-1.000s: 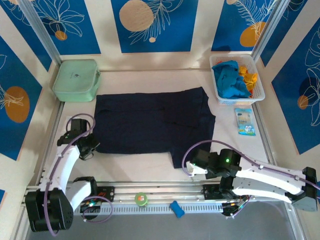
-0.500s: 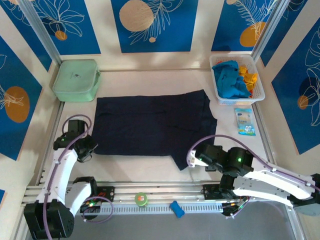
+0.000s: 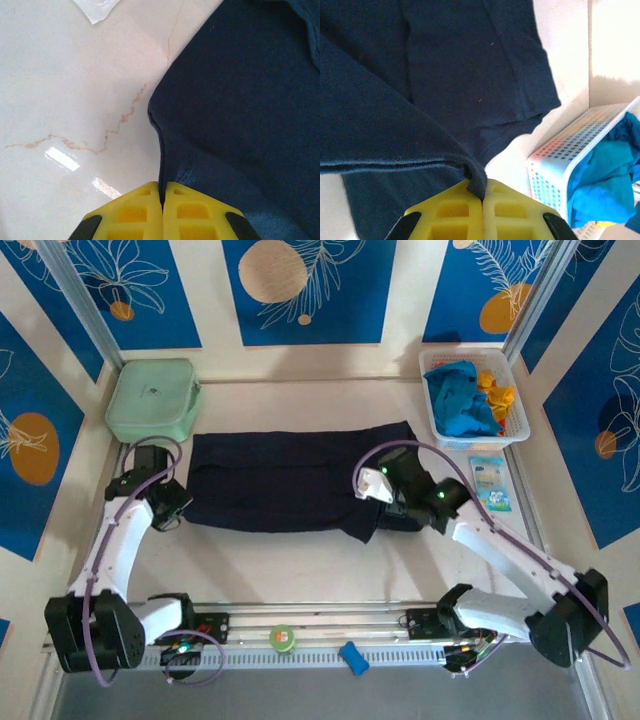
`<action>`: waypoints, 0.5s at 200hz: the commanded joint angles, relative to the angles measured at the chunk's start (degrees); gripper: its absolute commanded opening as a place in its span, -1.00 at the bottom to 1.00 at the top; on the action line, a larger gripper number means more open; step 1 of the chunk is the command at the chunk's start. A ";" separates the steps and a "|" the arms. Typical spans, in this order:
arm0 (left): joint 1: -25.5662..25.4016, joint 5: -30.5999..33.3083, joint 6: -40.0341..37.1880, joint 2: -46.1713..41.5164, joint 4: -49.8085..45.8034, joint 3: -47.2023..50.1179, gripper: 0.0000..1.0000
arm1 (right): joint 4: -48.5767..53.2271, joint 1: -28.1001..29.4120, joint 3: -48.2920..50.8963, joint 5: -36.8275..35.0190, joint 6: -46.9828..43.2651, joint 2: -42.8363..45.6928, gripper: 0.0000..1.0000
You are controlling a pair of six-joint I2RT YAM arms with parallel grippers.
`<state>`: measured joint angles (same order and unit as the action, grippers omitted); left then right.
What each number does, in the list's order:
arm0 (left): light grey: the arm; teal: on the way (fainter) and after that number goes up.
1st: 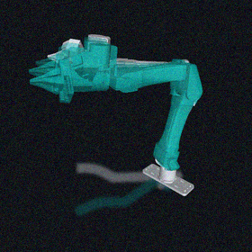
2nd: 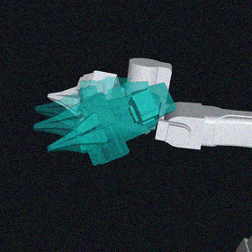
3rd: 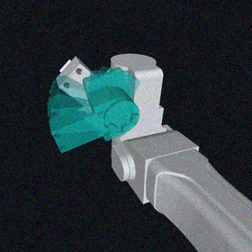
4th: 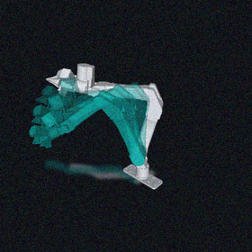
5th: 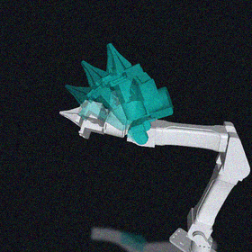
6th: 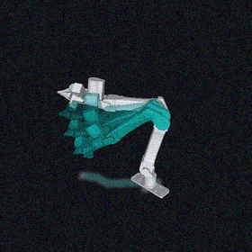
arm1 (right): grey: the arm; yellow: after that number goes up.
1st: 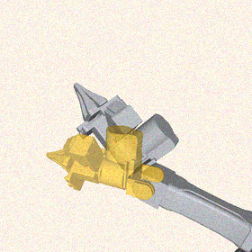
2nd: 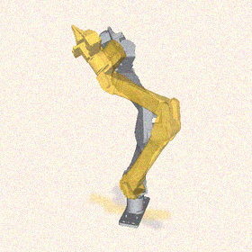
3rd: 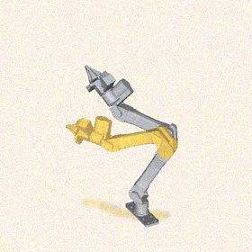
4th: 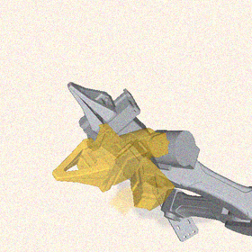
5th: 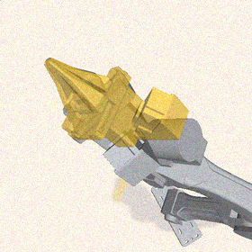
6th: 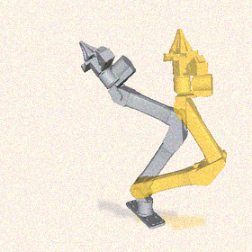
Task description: Fold and stack the t-shirts
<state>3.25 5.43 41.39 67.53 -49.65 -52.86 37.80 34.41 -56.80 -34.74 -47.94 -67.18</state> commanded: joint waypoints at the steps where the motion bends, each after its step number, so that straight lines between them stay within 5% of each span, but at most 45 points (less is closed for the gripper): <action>1: 0.14 2.26 -1.95 3.02 1.47 -3.13 -1.00 | -6.33 -2.97 -4.56 5.42 -4.69 -3.45 -1.00; 100: 0.18 6.17 -4.77 20.18 5.41 -10.24 -1.00 | -10.15 -13.64 -16.30 12.30 -6.30 -23.23 -1.00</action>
<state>3.25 8.86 38.33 84.44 -45.21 -60.27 29.76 22.33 -69.30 -24.95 -54.68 -87.77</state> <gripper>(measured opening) 0.064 0.049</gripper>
